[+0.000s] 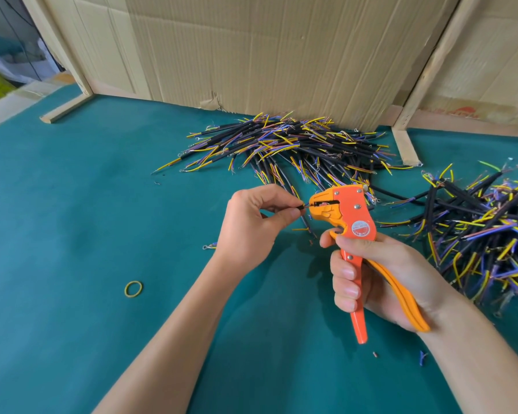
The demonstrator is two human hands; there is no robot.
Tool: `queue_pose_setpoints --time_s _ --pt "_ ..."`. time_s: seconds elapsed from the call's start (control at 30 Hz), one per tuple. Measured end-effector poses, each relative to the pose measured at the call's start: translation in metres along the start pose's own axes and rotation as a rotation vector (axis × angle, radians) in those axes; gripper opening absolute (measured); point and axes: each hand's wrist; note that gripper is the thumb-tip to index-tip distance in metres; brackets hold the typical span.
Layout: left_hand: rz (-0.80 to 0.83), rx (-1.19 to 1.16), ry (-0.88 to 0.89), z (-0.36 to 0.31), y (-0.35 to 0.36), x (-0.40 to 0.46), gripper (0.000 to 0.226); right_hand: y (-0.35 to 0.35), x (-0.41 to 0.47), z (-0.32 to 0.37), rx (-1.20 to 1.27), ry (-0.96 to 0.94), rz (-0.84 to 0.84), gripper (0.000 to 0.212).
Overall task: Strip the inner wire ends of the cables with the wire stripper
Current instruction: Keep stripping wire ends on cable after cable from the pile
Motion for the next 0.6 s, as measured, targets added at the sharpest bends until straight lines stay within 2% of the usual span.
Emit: queue_pose_setpoints --time_s 0.27,0.6 --pt "-0.014 -0.016 -0.003 0.0005 0.0017 -0.0001 0.01 0.0033 -0.0013 -0.0002 0.007 -0.027 0.012 0.042" --pt "0.01 -0.017 0.009 0.0003 0.0005 0.0003 0.011 0.0046 -0.0022 0.0013 -0.007 -0.01 -0.005 0.037"
Point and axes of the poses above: each hand's wrist, its own x-axis towards the middle knuckle, its own y-axis out of the palm, z = x × y, and after that the axes turned 5 degrees about -y, right-handed
